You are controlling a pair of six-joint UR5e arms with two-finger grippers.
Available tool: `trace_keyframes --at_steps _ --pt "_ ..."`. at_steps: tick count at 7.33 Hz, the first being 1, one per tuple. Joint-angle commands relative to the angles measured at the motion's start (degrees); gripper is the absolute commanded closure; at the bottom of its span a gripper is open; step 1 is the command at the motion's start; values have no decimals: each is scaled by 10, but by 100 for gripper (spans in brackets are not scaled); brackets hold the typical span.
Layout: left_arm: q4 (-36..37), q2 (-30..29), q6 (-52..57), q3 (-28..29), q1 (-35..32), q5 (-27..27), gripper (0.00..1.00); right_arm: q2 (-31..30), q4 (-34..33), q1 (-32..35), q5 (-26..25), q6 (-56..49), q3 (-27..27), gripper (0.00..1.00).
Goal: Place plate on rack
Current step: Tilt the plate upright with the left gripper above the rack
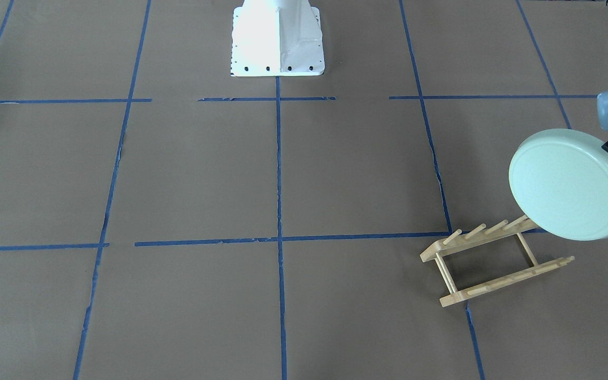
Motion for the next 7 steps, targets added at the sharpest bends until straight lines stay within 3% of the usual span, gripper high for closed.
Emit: trace_keyframes --at_steps 1,5,7 --pt "-9 -19 103 31 6 2 100 0 1 0 0 0 0 0" --pt "-10 -53 125 68 15 2 100 0 1 0 0 0 0 0" --pt "-10 -68 188 85 27 1 100 0 0 0 0 0 0 0"
